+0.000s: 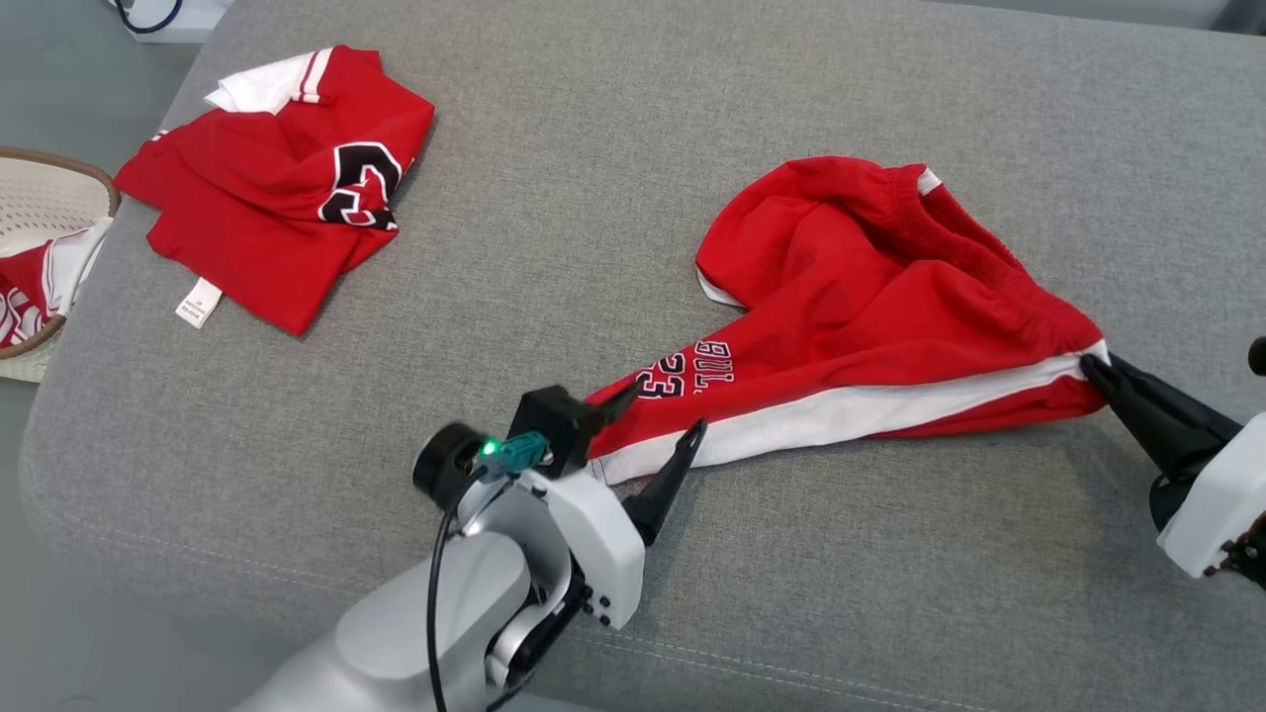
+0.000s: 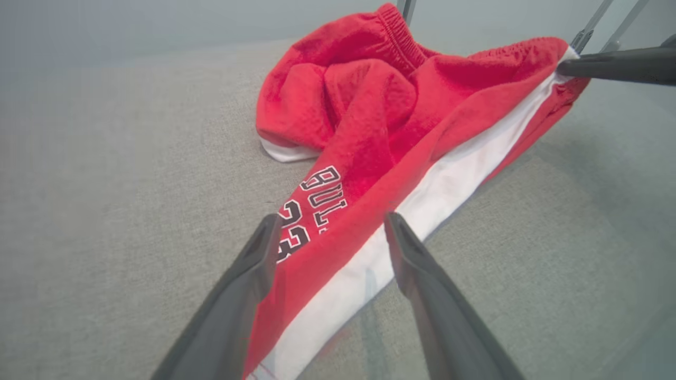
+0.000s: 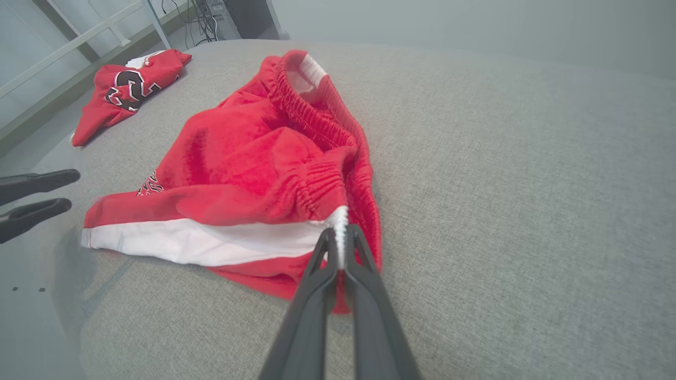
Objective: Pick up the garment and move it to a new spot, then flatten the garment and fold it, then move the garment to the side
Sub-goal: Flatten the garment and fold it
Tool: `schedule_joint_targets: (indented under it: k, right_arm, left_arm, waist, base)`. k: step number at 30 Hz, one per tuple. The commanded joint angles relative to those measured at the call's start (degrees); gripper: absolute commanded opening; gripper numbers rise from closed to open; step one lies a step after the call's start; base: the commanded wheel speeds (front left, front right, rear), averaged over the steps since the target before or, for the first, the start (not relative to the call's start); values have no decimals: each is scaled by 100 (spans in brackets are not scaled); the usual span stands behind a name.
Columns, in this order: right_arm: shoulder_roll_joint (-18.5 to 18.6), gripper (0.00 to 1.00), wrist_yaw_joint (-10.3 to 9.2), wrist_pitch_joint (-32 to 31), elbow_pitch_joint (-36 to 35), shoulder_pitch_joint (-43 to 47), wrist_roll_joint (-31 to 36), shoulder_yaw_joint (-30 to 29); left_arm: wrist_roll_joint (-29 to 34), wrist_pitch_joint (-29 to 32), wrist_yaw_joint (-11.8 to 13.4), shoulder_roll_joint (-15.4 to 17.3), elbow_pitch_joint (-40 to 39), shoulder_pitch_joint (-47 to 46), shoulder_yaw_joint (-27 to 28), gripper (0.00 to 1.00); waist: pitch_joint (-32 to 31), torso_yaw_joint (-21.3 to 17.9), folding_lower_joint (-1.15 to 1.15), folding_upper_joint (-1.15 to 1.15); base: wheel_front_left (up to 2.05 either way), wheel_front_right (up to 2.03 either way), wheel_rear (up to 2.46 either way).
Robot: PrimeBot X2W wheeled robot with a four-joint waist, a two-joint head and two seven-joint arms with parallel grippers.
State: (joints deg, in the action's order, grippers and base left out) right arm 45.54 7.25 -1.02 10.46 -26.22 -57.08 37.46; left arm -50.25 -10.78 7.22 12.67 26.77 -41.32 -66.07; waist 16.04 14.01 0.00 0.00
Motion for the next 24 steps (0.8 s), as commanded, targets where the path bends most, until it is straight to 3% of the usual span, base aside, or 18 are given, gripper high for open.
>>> schedule_joint_targets:
  k: [1, 7, 14, 24]
  right_arm:
    - [164, 0, 24, 90, -35, 226, -33, -10]
    - [24, 0, 24, 67, 14, 216, 71, 4]
    - [-112, 0, 24, -2, 39, 125, 134, 39]
    - [-161, 0, 24, -14, 66, 75, 138, 75]
  left_arm:
    - [-160, 66, 62, 142, -89, 118, 210, 100]
    - [-820, 37, -16, 128, -105, 687, 535, 100]
    - [-970, -222, 58, 148, 14, 931, 810, 100]
    - [-1165, -341, -52, 180, -102, 1231, 1084, 100]
  waist:
    - [-6, -9, 0, 0]
    - [27, -46, 0, 0]
    - [20, 18, 0, 0]
    - [-3, 68, 0, 0]
  base:
    - [0, 0, 0]
    - [0, 0, 0]
    - [0, 0, 0]
    - [0, 0, 0]
